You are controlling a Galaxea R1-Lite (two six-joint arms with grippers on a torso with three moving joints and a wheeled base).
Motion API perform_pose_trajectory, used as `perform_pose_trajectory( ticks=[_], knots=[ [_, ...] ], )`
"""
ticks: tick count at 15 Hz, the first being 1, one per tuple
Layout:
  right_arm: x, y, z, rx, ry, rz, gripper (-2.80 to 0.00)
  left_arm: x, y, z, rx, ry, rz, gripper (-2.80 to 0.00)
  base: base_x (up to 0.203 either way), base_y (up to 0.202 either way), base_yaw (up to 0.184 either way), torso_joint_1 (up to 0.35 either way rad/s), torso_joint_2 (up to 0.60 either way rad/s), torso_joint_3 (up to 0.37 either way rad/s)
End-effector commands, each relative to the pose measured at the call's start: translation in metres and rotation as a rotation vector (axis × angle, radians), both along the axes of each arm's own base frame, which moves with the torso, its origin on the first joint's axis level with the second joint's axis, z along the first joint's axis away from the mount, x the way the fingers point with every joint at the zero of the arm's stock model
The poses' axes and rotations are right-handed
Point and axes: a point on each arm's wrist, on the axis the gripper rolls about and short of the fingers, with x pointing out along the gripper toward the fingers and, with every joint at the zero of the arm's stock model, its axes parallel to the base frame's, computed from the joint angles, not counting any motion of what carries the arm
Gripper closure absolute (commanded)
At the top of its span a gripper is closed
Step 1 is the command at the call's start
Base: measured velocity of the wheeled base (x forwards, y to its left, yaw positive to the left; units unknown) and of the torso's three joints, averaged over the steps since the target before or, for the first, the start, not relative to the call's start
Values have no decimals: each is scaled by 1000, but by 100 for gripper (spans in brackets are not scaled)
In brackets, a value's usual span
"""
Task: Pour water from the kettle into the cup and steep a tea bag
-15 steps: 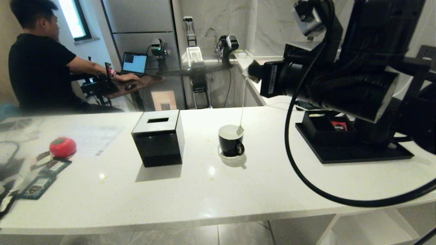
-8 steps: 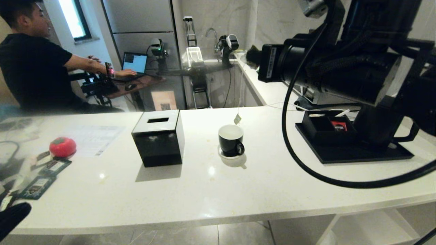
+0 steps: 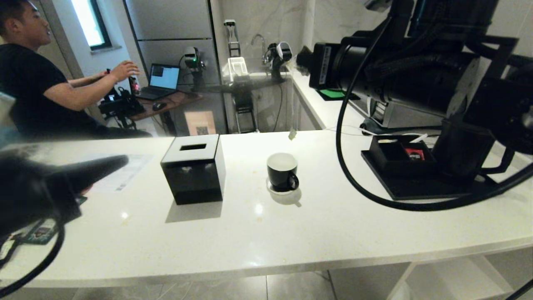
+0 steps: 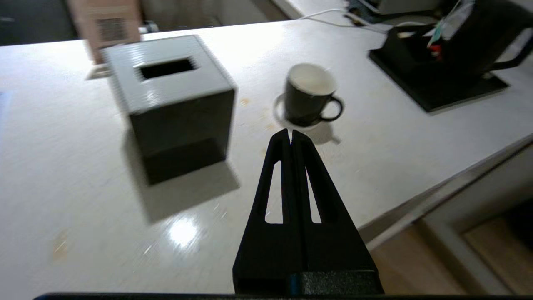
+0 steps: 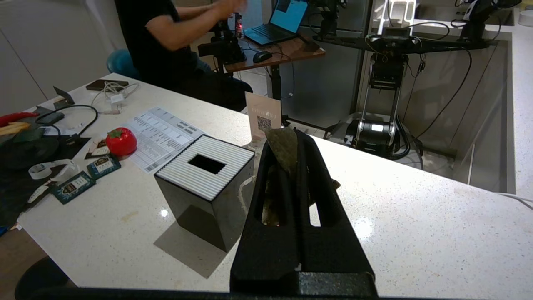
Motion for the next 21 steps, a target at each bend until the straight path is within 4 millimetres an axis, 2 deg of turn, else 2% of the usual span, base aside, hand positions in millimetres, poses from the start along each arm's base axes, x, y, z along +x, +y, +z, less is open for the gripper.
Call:
perform_pose_trajectory(
  ticks=[1, 4, 6, 7, 14, 21],
  knots=[
    [2, 1, -1, 1, 0, 0, 0, 48, -32, -13, -2, 65, -100, 0, 0, 0, 0, 0, 0, 0],
    [3, 1, -2, 0, 3, -3, 0, 69, -71, -13, -31, 43, -221, 0, 0, 0, 0, 0, 0, 0],
    [2, 0, 1, 3, -1, -4, 0, 78, -87, -17, -29, 44, -245, 0, 0, 0, 0, 0, 0, 0],
    [2, 0, 1, -2, 3, -6, 0, 83, -94, -19, -31, 32, -244, -280, 0, 0, 0, 0, 0, 0],
    [1, -1, 2, -1, 2, -9, 0, 102, -115, -35, -36, 6, -266, -280, 0, 0, 0, 0, 0, 0],
    [-2, -3, 4, 5, -5, -9, 0, 113, -152, -43, -62, -55, -351, -280, 0, 0, 0, 0, 0, 0]
  ],
)
